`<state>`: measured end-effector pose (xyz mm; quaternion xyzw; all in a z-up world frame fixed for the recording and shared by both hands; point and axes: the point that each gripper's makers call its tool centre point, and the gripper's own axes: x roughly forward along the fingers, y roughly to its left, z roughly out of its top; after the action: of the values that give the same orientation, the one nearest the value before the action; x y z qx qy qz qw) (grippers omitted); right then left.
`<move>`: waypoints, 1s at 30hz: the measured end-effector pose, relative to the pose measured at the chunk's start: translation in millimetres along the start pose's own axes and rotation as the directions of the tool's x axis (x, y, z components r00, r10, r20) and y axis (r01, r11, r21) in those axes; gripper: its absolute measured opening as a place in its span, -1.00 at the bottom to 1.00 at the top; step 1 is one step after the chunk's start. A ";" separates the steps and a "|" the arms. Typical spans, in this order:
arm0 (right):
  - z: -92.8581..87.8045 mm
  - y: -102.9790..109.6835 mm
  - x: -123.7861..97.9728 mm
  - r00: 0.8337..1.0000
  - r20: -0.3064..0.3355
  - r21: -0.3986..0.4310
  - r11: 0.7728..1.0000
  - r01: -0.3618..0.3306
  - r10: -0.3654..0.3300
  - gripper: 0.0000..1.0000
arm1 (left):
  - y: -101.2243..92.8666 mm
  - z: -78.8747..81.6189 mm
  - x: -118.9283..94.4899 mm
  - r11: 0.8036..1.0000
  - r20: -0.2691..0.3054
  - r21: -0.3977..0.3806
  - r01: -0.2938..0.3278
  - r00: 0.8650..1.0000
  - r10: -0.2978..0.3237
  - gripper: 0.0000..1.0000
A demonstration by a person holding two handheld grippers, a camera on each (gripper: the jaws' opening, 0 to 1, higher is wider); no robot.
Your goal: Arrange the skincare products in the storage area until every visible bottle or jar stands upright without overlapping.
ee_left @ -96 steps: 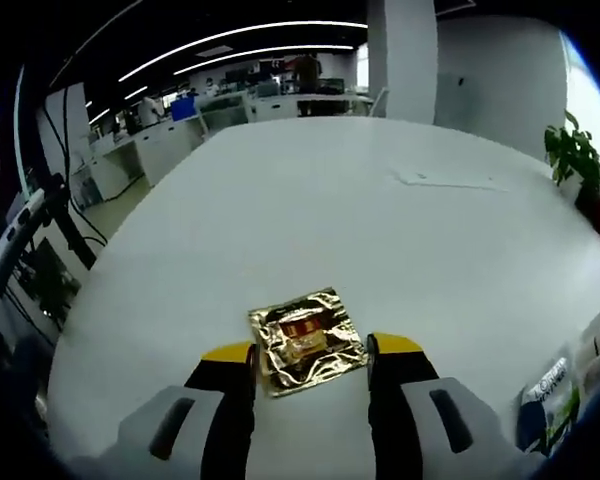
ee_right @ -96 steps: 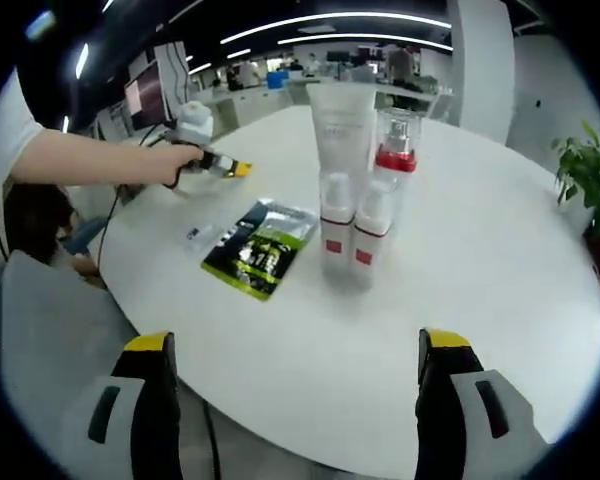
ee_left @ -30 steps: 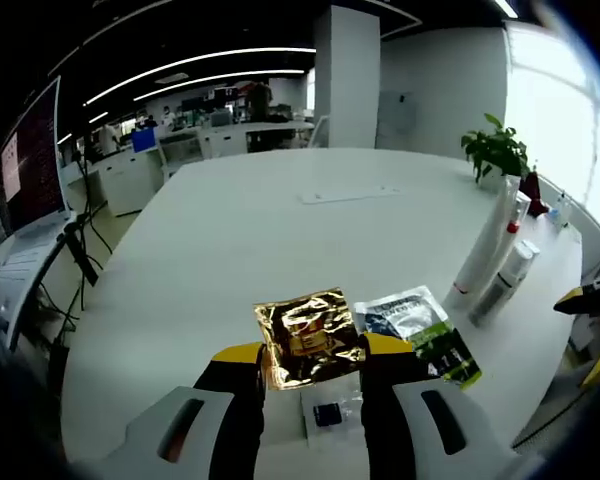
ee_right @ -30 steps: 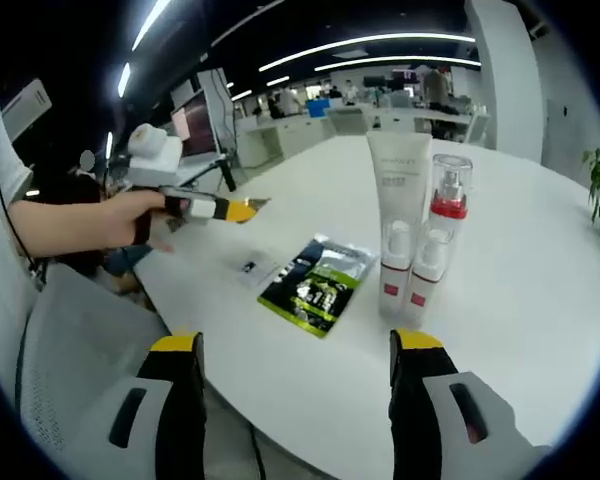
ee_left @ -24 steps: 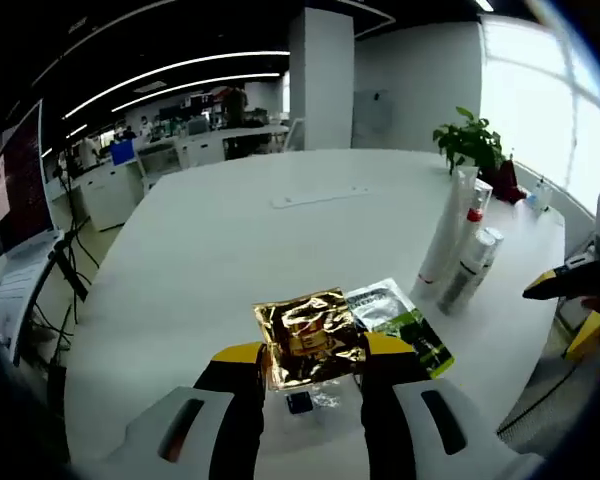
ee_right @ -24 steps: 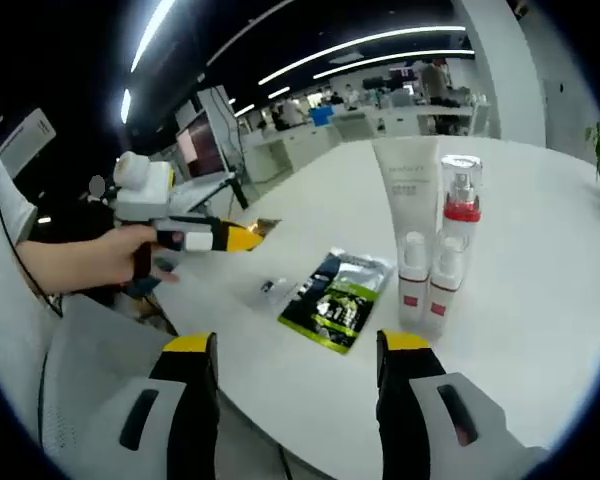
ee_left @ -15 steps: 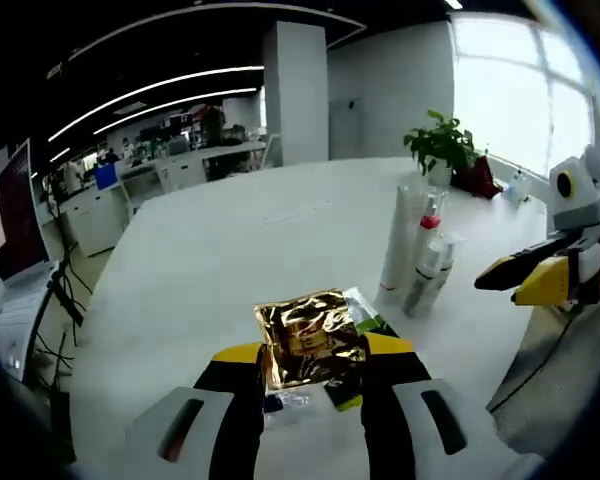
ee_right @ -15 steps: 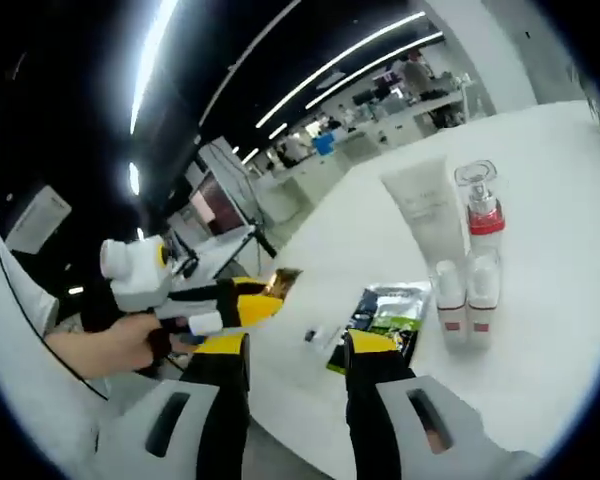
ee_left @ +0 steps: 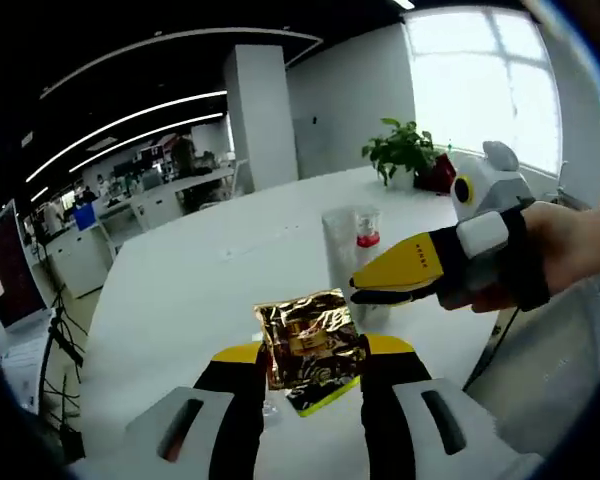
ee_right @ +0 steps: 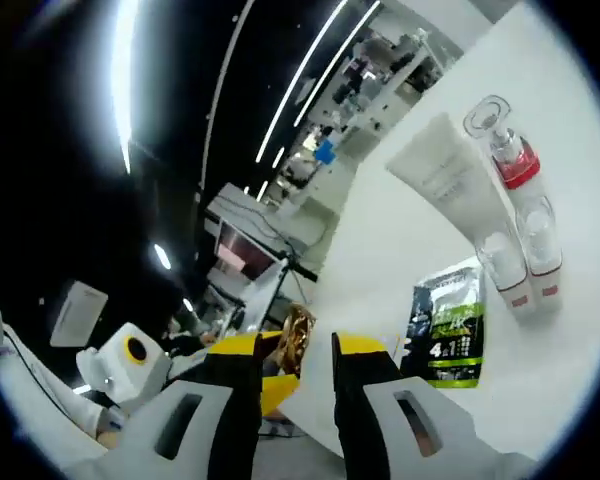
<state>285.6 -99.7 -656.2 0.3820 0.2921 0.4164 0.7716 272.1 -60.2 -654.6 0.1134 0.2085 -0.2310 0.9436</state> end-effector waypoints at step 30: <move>1.8 -10.2 -43.7 0.999 -0.014 0.041 0.998 -0.039 0.040 -0.98 | -43.0 4.6 -2.0 0.978 -0.010 -0.186 0.098 0.995 -0.101 -0.12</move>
<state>270.2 -141.8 -658.0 0.4002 0.2988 0.4284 0.7530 251.3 -98.3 -654.7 0.0170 0.2436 -0.2566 0.9352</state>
